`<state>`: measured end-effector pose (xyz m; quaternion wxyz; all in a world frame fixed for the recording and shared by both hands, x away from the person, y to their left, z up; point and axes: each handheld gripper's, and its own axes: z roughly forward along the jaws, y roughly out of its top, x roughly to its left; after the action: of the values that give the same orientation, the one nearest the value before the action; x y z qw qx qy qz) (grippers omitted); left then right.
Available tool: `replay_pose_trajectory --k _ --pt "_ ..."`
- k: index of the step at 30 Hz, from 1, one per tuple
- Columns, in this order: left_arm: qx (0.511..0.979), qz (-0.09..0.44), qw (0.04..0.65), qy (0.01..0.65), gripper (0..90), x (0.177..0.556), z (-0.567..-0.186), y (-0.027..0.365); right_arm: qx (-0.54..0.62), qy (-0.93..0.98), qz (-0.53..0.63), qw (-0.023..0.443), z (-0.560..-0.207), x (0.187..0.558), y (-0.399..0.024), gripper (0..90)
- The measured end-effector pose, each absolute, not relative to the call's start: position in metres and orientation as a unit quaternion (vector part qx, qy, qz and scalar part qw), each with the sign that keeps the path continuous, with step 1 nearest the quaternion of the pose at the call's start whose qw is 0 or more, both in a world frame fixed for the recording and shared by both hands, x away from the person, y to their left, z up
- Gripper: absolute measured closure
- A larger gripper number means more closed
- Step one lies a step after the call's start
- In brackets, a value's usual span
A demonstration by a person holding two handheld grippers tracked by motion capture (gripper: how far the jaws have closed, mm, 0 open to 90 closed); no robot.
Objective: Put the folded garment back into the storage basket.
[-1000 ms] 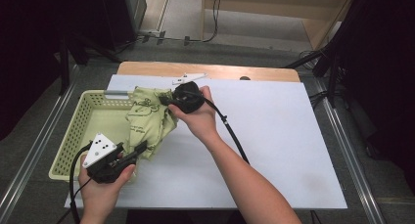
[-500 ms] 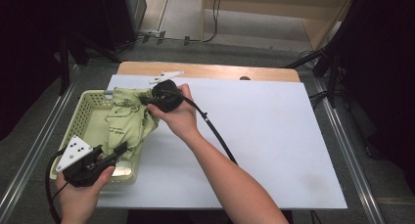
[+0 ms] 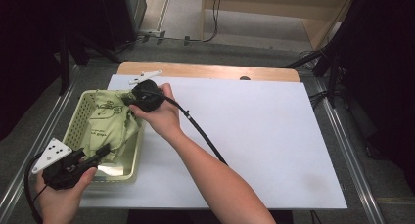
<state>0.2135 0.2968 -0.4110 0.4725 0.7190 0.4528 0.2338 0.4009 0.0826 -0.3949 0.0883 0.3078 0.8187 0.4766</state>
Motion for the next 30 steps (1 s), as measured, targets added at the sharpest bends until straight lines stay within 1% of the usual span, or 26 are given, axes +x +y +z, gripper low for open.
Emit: replay_pose_trajectory --k 7,8,9,10,11,12,13,14,16,17,18,19,20,21,22,23,24,30 --pt "0.717 0.224 0.471 0.463 64.3 0.217 -0.413 0.311 0.306 0.821 0.474 0.085 -0.398 0.405 0.099 66.6" --pt "0.722 0.200 0.464 0.472 63.2 0.223 -0.415 0.316 0.308 0.821 0.474 0.083 -0.399 0.406 0.102 66.5" --pt "0.725 0.193 0.451 0.483 60.5 0.226 -0.417 0.318 0.311 0.821 0.471 0.082 -0.401 0.408 0.105 65.4" --pt "0.726 0.196 0.436 0.494 54.0 0.229 -0.418 0.319 0.318 0.820 0.468 0.089 -0.404 0.410 0.108 63.2" --pt "0.728 0.203 0.415 0.507 43.0 0.233 -0.420 0.319 0.330 0.819 0.462 0.091 -0.406 0.411 0.110 57.4" --pt "0.726 0.207 0.398 0.521 29.1 0.235 -0.423 0.319 0.337 0.818 0.457 0.096 -0.410 0.414 0.113 47.2" --pt "0.729 0.206 0.391 0.524 18.3 0.235 -0.424 0.320 0.342 0.817 0.455 0.091 -0.413 0.416 0.115 36.3" --pt "0.728 0.205 0.393 0.523 10.4 0.235 -0.425 0.320 0.346 0.817 0.453 0.088 -0.416 0.418 0.115 29.2" --pt "0.723 0.203 0.413 0.515 3.8 0.230 -0.425 0.320 0.344 0.816 0.457 0.083 -0.417 0.420 0.113 18.3" --pt "0.725 0.199 0.419 0.509 1.4 0.229 -0.425 0.320 0.342 0.817 0.456 0.088 -0.417 0.419 0.111 13.6" --pt "0.726 0.194 0.429 0.500 0.6 0.228 -0.424 0.320 0.341 0.818 0.454 0.091 -0.416 0.419 0.110 10.7" --pt "0.723 0.194 0.440 0.495 0.0 0.227 -0.423 0.320 0.339 0.820 0.453 0.093 -0.415 0.418 0.108 9.8" --pt "0.720 0.195 0.448 0.493 0.0 0.226 -0.421 0.320 0.340 0.819 0.453 0.092 -0.414 0.417 0.106 7.0" --pt "0.718 0.194 0.453 0.491 0.0 0.226 -0.419 0.319 0.332 0.820 0.457 0.089 -0.412 0.416 0.103 1.8" --pt "0.716 0.197 0.458 0.488 0.0 0.225 -0.417 0.318 0.324 0.822 0.461 0.087 -0.410 0.414 0.101 0.0" --pt "0.716 0.204 0.461 0.483 0.0 0.225 -0.415 0.316 0.317 0.822 0.465 0.087 -0.409 0.412 0.098 0.0" --pt "0.718 0.203 0.462 0.479 0.0 0.225 -0.414 0.314 0.315 0.822 0.465 0.095 -0.407 0.409 0.094 0.0" --pt "0.720 0.206 0.472 0.464 0.0 0.227 -0.413 0.297 0.314 0.816 0.474 0.110 -0.403 0.400 0.071 0.0"
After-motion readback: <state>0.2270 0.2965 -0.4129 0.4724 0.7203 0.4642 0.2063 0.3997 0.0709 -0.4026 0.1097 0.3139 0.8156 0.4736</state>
